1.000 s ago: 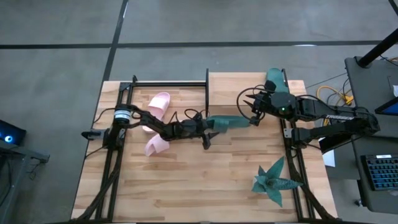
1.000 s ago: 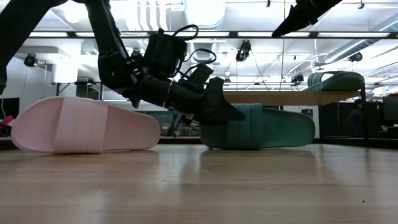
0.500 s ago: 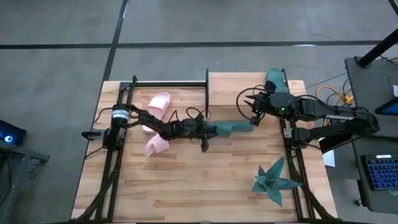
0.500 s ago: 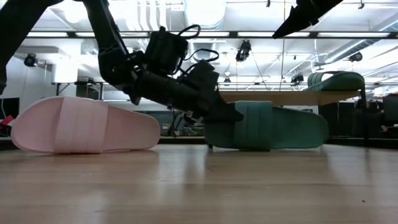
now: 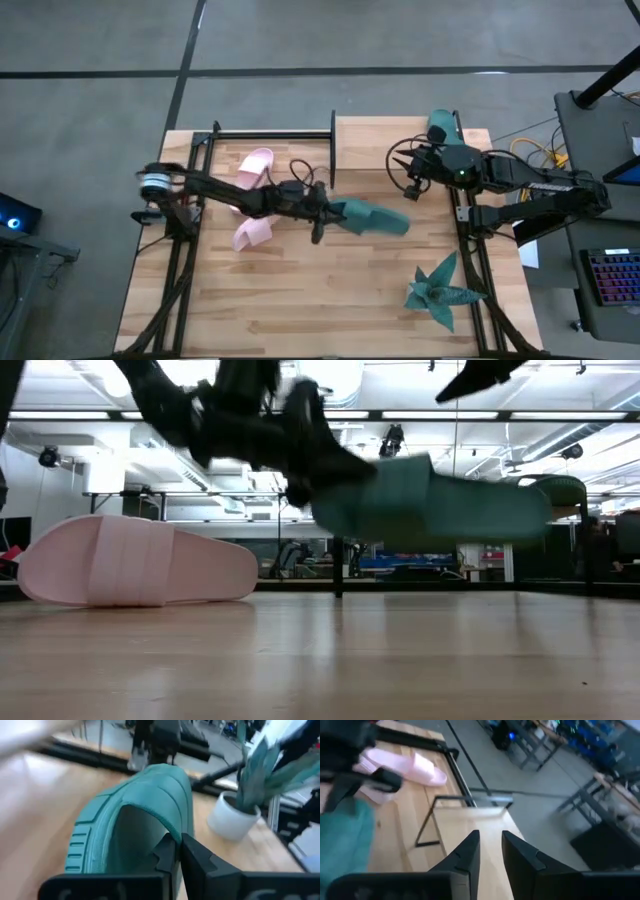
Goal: Pick and place slides into the shelf
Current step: Put the green slide on the shelf
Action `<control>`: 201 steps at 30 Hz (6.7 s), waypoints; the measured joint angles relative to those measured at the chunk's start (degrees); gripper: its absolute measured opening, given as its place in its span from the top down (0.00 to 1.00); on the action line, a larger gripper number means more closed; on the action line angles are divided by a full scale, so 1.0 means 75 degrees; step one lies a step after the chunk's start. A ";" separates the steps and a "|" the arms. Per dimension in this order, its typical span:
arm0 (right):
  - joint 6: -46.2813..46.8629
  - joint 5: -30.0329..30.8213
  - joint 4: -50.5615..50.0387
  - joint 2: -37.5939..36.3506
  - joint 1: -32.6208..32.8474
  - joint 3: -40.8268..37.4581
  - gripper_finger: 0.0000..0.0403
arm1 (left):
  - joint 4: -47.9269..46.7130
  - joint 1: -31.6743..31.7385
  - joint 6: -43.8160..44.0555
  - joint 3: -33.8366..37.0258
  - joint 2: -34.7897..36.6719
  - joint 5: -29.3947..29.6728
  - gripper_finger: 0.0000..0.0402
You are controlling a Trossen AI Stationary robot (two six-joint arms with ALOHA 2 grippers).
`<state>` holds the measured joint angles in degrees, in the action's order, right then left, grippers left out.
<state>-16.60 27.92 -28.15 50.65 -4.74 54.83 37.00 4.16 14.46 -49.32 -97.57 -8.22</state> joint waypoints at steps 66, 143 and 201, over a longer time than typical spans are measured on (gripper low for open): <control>-0.8425 0.5512 -0.1003 0.4322 0.3183 0.3885 0.38 | -0.0944 0.0596 0.1624 -0.0134 0.4515 -0.0253 1.00; -0.2682 -0.2179 -0.4225 0.1379 0.0822 0.2617 0.94 | -0.3279 0.0173 -0.8203 -0.0903 0.4017 -0.0337 0.48; 0.0349 0.0542 -0.4785 0.0683 0.0778 0.3165 0.66 | -0.3431 -0.0171 -1.0187 -0.3670 0.0869 0.3972 1.00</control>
<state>-13.98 31.98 -64.04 55.77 1.10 78.56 11.27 2.87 -61.94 -76.85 -91.05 21.58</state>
